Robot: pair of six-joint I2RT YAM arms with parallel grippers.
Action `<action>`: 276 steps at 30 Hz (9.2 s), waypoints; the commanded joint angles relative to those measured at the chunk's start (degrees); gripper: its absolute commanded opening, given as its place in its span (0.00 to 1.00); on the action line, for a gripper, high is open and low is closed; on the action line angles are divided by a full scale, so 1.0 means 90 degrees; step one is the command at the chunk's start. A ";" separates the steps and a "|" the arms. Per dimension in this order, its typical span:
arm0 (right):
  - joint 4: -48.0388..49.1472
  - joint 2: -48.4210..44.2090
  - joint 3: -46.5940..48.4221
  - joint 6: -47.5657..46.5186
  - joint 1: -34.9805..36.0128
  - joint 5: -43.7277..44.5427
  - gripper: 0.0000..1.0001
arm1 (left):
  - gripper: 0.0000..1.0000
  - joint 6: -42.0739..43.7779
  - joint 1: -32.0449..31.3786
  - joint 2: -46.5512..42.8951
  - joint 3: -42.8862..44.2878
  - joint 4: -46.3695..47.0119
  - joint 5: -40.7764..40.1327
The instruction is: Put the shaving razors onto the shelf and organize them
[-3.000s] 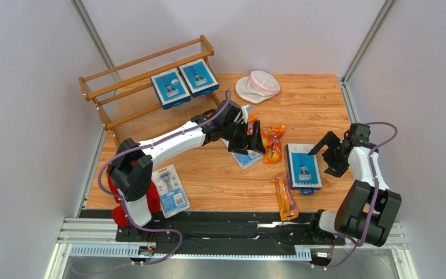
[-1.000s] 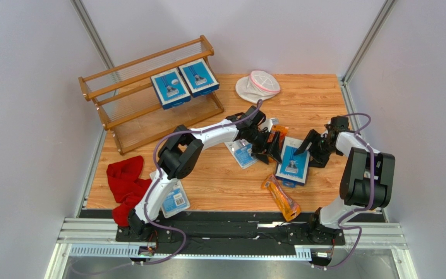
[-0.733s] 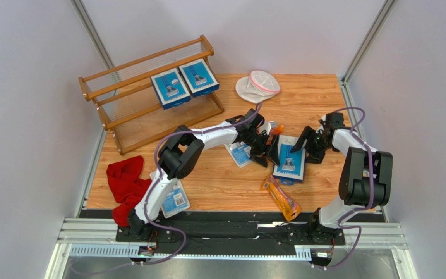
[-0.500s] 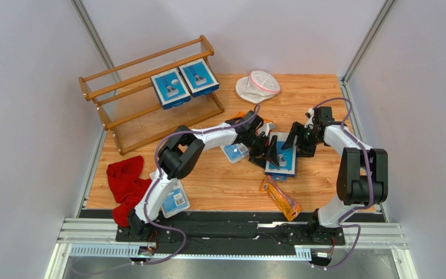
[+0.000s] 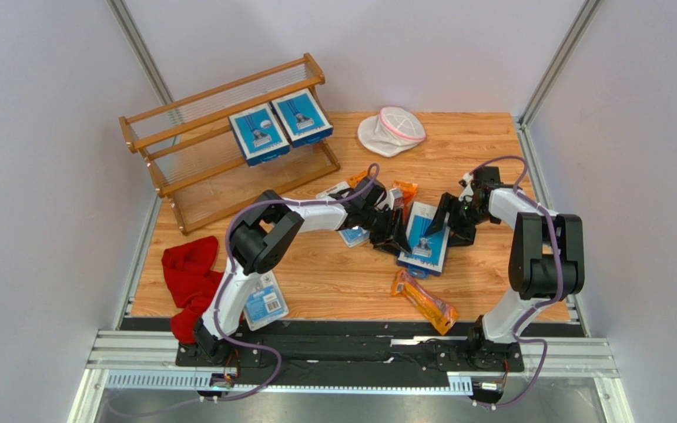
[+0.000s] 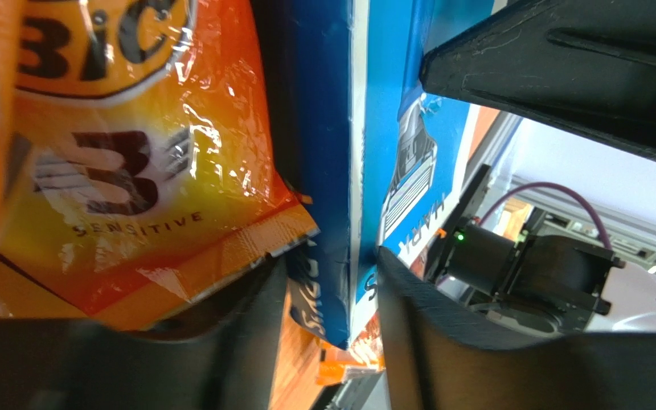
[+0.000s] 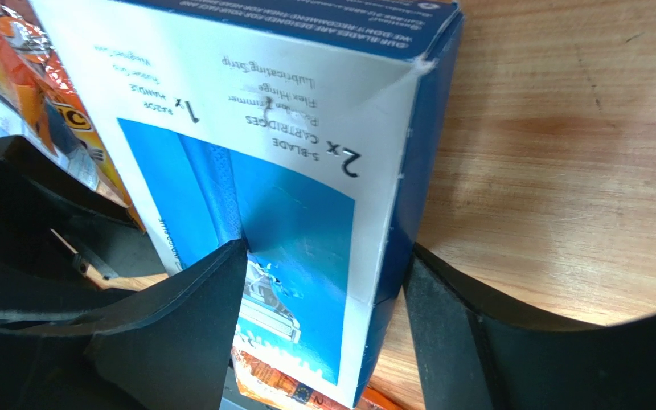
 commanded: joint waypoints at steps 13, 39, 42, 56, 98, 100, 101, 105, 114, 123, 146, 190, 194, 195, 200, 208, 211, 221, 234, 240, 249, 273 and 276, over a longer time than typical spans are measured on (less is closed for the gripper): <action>0.0028 -0.1491 -0.0062 0.0093 0.0019 0.0042 0.70 | 0.00 0.0168 -0.0073 -0.0697 -0.0102 0.1085 0.0503; 0.3191 -0.7323 -0.3069 0.4594 0.0077 -0.0876 0.93 | 0.00 -0.1335 0.0650 -0.3559 -0.1391 0.1132 -0.0435; 0.3825 -0.7753 -0.3597 0.5083 0.0233 -0.0798 0.94 | 0.00 -0.1862 0.0689 -0.3598 -0.1509 0.1631 -0.0288; 0.5027 -0.7012 -0.3783 0.5288 0.2392 0.1184 0.86 | 0.00 -0.2820 0.0787 -0.3763 -0.1899 0.2451 -0.0210; 0.5556 -0.6680 -0.3881 0.5416 0.3251 0.2318 0.02 | 0.77 0.0574 0.0806 -0.5062 -0.1198 -0.2154 -0.1849; 0.5507 -0.6641 -0.3833 0.5377 0.3261 0.2270 0.01 | 0.77 0.0977 0.0835 -0.5160 -0.0838 -0.3267 -0.2318; 0.5497 -0.6573 -0.3803 0.5357 0.3290 0.2250 0.01 | 0.77 0.1317 0.0836 -0.5209 -0.0729 -0.3609 -0.2522; 0.5594 -0.6262 -0.3657 0.5269 0.3446 0.2191 0.00 | 0.78 0.1905 0.0943 -0.5725 -0.0396 -0.4947 -0.3499; 0.6228 -0.4680 -0.2702 0.4947 0.4705 0.2464 0.00 | 0.78 0.2482 0.2319 -0.6859 0.0072 -0.5985 -0.2847; 0.7020 -0.2268 -0.1042 0.4752 0.6072 0.2367 0.00 | 0.78 0.2804 0.2886 -0.7231 0.1067 -0.6785 -0.2944; 0.8661 0.2234 0.3032 0.6069 0.6865 0.1214 0.00 | 0.78 0.3303 0.3218 -0.7514 0.1997 -0.7812 -0.3374; 0.7119 0.4550 0.6128 0.7398 0.6679 0.3958 0.13 | 0.78 0.3469 0.3228 -0.7983 0.1450 -0.7851 -0.3442; 0.7030 0.4677 0.6275 0.7515 0.6650 0.4017 0.16 | 0.78 0.3488 0.3228 -0.8002 0.1440 -0.7880 -0.3413; 0.7001 0.4687 0.6294 0.7534 0.6650 0.4046 0.18 | 0.78 0.3488 0.3228 -0.8012 0.1430 -0.7880 -0.3403; 0.6766 0.4648 0.6285 0.7506 0.6650 0.4047 0.28 | 0.78 0.3469 0.3228 -0.8061 0.1411 -0.7900 -0.3374; 0.6152 0.4356 0.6294 0.7154 0.6640 0.4203 0.57 | 0.78 0.3469 0.3228 -0.8139 0.1323 -0.7900 -0.3364; 0.5898 0.4336 0.6411 0.7056 0.6621 0.4242 0.62 | 0.78 0.3459 0.3228 -0.8158 0.1313 -0.7909 -0.3364; 0.6033 0.4083 0.6100 0.6968 0.6601 0.4056 0.65 | 0.78 0.3449 0.3228 -0.8217 0.1001 -0.7821 -0.3325; 0.6844 0.3750 0.5611 0.6842 0.6591 0.3754 0.66 | 0.78 0.3498 0.3228 -0.8295 0.0630 -0.7743 -0.3276; 0.7117 0.3545 0.5211 0.6929 0.6611 0.3704 0.64 | 0.78 0.3488 0.3228 -0.8305 0.0483 -0.7675 -0.3267; 0.7683 0.3203 0.4459 0.7027 0.6650 0.3588 0.61 | 0.78 0.3478 0.3219 -0.8324 0.0356 -0.7626 -0.3227; 0.8466 0.3447 0.4097 0.7222 0.6816 0.3441 0.20 | 0.77 0.3498 0.3228 -0.8412 0.0336 -0.7704 -0.3325; 0.8426 0.3603 0.4263 0.7232 0.6816 0.3451 0.20 | 0.77 0.3527 0.3228 -0.8393 0.0385 -0.7743 -0.3345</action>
